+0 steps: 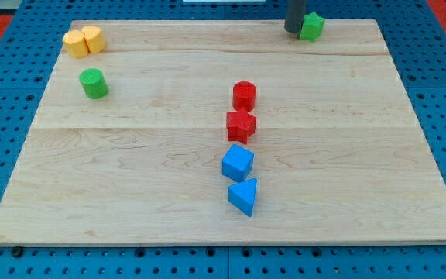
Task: Move the green circle towards the green star
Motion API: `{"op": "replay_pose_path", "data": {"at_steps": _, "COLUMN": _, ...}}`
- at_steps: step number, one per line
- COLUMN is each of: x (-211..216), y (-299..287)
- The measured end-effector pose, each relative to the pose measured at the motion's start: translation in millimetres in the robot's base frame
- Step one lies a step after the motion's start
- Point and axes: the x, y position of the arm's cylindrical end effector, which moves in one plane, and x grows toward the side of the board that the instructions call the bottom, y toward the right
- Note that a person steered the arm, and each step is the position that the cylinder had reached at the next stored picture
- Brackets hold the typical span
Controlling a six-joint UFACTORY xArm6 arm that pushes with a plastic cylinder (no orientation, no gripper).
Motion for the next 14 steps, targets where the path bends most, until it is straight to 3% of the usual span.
{"op": "replay_pose_path", "data": {"at_steps": 1, "x": 83.8, "y": -65.0}}
{"op": "replay_pose_path", "data": {"at_steps": 4, "x": 209.9, "y": -322.2}}
{"op": "replay_pose_path", "data": {"at_steps": 6, "x": 141.3, "y": -364.9}}
{"op": "replay_pose_path", "data": {"at_steps": 8, "x": 99.4, "y": -246.0}}
{"op": "replay_pose_path", "data": {"at_steps": 10, "x": 44.4, "y": -211.3}}
{"op": "replay_pose_path", "data": {"at_steps": 12, "x": 32.1, "y": -82.6}}
{"op": "replay_pose_path", "data": {"at_steps": 14, "x": 11.6, "y": -20.8}}
